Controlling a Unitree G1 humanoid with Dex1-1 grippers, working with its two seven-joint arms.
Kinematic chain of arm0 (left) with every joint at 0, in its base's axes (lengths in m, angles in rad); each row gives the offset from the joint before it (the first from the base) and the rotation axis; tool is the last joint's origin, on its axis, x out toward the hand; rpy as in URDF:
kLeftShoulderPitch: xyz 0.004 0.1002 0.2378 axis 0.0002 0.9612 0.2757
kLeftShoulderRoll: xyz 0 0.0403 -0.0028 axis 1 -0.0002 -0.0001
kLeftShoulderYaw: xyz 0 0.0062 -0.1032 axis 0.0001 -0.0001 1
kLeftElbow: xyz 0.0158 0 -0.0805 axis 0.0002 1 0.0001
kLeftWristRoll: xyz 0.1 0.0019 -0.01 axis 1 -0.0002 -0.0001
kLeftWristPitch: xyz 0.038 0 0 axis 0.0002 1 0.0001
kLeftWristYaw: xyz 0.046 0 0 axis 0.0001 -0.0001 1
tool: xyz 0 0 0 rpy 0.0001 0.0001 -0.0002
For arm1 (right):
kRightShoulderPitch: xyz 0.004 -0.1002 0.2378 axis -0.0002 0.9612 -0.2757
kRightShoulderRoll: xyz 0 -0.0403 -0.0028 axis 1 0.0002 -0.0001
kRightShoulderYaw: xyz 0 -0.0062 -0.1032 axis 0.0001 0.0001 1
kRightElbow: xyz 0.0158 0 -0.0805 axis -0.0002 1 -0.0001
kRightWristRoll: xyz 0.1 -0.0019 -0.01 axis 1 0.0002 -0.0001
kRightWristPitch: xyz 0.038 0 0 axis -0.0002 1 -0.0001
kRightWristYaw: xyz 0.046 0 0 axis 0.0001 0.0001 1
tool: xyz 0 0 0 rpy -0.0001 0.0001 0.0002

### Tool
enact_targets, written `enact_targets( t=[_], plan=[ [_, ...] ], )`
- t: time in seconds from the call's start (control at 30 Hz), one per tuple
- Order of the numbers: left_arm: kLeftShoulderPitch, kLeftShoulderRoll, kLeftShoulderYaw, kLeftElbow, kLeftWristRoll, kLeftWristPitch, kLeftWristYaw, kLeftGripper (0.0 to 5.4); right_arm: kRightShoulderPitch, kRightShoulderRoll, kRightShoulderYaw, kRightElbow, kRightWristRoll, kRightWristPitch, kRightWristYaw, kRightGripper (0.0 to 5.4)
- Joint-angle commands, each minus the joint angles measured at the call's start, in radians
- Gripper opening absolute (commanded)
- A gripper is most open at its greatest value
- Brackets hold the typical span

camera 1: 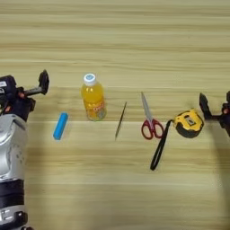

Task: Move the objects on the table

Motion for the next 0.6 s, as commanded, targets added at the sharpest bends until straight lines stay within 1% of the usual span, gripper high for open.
enact_targets(
  t=[0.03, 0.1, 0.13, 0.2, 0.27, 0.37, 0.6],
  plan=[
    [-0.01, -0.024, -0.056, -0.079, 0.024, -0.018, 0.003, 5.37, -0.017, 0.002, 0.003, 0.011, -0.008, -0.012, 0.002, 5.4],
    [-0.007, -0.034, -0.084, -0.107, 0.049, -0.029, 0.013, 5.37, -0.019, 0.002, 0.004, 0.015, -0.008, -0.013, 0.002, 5.4],
    [-0.006, -0.042, -0.093, -0.12, 0.051, -0.028, 0.017, 5.37, -0.02, 0.002, 0.004, 0.018, -0.008, -0.015, 0.001, 5.4],
    [-0.01, -0.056, -0.094, -0.143, 0.034, -0.023, 0.026, 5.37, -0.023, 0.002, 0.005, 0.024, -0.009, -0.018, 0.001, 5.4],
    [-0.013, -0.058, -0.096, -0.162, 0.024, -0.015, 0.028, 5.37, -0.024, 0.002, 0.006, 0.028, -0.009, -0.021, 0.001, 5.4],
    [-0.017, -0.056, -0.104, -0.175, 0.007, -0.012, 0.009, 5.37, -0.028, 0.003, 0.008, 0.036, -0.01, -0.025, 0.0, 5.4],
    [-0.008, -0.056, -0.152, -0.17, 0.033, -0.026, -0.029, 5.37, -0.032, 0.007, 0.014, 0.044, -0.013, -0.031, -0.004, 5.4]
  ],
)
